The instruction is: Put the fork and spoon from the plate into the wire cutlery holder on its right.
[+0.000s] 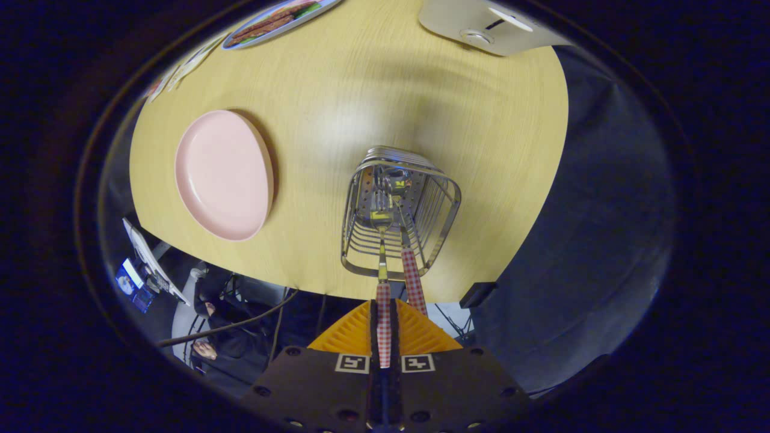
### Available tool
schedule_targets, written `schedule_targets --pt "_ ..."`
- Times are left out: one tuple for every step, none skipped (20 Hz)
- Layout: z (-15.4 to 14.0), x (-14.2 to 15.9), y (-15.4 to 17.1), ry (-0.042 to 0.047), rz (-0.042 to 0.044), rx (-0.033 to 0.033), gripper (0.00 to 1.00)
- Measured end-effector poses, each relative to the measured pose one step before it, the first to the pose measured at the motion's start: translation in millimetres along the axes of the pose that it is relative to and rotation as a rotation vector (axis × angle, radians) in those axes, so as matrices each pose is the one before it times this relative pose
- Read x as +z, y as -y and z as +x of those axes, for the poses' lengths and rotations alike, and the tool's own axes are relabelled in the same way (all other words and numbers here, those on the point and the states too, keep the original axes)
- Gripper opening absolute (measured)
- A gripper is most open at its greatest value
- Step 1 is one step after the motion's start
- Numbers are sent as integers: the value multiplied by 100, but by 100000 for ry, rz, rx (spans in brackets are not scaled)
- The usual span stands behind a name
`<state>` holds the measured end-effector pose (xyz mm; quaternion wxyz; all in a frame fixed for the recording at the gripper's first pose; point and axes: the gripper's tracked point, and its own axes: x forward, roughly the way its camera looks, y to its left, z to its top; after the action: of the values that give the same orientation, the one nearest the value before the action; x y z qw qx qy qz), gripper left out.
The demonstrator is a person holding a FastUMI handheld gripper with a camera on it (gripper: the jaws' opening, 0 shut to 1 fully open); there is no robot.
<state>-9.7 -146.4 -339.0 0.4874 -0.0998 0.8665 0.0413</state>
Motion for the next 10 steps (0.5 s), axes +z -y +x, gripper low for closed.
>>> schedule_targets --pt "-204 62 151 898 -667 -571 5" --pt "-72 293 99 1723 492 -557 5" --pt "-146 314 -67 1283 -22 -491 8" --pt "-327 129 282 1834 -2055 -1177 9" --pt "-14 314 243 1971 -1378 -1361 9" --pt "-359 448 199 3029 -583 -1637 8" --pt "-359 534 242 3795 -888 -1047 8" --pt "-94 431 311 4492 -1067 -1721 8" --pt "-463 437 35 4425 -235 -688 10" --pt "-170 289 -256 4460 -373 293 11"
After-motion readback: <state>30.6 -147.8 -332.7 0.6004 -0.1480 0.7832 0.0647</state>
